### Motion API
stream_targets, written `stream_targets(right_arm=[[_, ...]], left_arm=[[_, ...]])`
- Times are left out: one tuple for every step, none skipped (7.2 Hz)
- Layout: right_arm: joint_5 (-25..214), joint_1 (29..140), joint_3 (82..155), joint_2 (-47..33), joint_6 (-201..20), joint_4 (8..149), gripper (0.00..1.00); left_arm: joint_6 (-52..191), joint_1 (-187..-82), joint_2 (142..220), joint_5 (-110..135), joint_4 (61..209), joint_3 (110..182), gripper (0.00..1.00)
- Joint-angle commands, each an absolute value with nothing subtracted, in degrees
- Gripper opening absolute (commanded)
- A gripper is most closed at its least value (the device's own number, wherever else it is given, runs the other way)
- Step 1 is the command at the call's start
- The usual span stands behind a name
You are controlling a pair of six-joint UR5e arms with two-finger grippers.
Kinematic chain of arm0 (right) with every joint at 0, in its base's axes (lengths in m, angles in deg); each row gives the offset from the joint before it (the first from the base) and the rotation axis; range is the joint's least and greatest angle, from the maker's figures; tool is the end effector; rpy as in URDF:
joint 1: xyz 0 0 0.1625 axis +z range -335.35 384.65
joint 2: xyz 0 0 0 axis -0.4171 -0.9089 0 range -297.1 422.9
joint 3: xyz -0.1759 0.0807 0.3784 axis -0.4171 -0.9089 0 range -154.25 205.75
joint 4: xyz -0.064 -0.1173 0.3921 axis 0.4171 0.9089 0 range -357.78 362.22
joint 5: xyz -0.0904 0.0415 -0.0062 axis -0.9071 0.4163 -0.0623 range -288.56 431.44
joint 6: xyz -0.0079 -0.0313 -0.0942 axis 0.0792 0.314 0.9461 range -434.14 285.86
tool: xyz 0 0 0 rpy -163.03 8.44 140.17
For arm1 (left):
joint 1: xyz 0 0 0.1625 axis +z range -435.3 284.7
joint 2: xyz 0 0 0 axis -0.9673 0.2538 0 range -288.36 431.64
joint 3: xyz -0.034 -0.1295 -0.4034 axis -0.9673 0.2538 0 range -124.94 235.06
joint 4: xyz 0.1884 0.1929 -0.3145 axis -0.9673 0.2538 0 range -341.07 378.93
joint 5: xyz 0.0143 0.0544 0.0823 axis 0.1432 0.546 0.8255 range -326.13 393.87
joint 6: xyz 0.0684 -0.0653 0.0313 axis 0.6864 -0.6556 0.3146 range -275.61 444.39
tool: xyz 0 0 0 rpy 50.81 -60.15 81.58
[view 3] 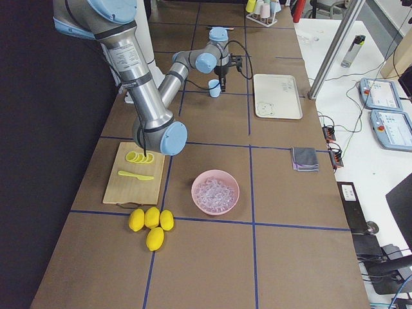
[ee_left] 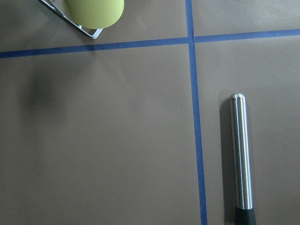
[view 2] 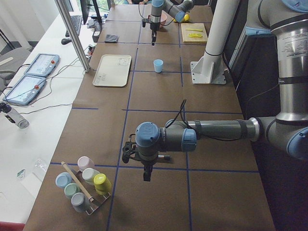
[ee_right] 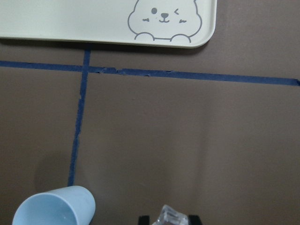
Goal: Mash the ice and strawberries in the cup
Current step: 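Lift the ice cube and carry it over the light blue cup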
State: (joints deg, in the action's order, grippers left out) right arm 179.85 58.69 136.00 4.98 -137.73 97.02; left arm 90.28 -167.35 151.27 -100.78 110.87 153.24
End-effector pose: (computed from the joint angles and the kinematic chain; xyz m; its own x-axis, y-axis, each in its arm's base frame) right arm -0.4421 -0.4215 0.2025 0.6513 -0.0693 0.7556 -0.0538 0.9891 0.1371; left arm -0.0781 -0.4123 0.6669 0.7109 0.0741 -0.6994 -0.0373 0.9970 0.0677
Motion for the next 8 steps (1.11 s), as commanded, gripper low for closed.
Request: stream_targets(right_arm=[[174.2, 53.24, 130.03, 13.73, -145.22, 98.9, 0.0], [172.18, 51.48, 125.55, 17.6, -147.25, 98.9, 0.0], [170.94, 50.41, 123.07, 19.64, -148.49, 98.9, 0.0], [170.84, 49.97, 122.87, 19.49, -148.85, 98.9, 0.0], [170.93, 49.44, 122.95, 19.14, -148.85, 99.77, 0.0], [170.93, 49.44, 123.13, 19.48, -148.76, 101.78, 0.0], [171.1, 49.44, 123.3, 19.4, -148.76, 102.32, 0.0], [171.1, 49.44, 123.39, 19.57, -148.76, 103.2, 0.0]], left_arm=[[90.28, -167.41, 151.27, -100.78, 110.87, 153.15, 1.0], [90.28, -167.32, 151.27, -100.7, 110.78, 153.06, 1.0], [90.28, -167.32, 151.27, -100.78, 110.69, 153.06, 1.0], [90.28, -167.32, 151.27, -100.78, 110.52, 153.06, 1.0], [90.19, -167.32, 151.27, -100.78, 110.6, 152.63, 1.0], [90.19, -167.32, 151.27, -100.78, 110.6, 152.62, 1.0], [90.28, -167.32, 151.27, -100.78, 110.78, 152.62, 1.0], [90.28, -167.32, 151.27, -100.78, 110.78, 152.62, 1.0]])
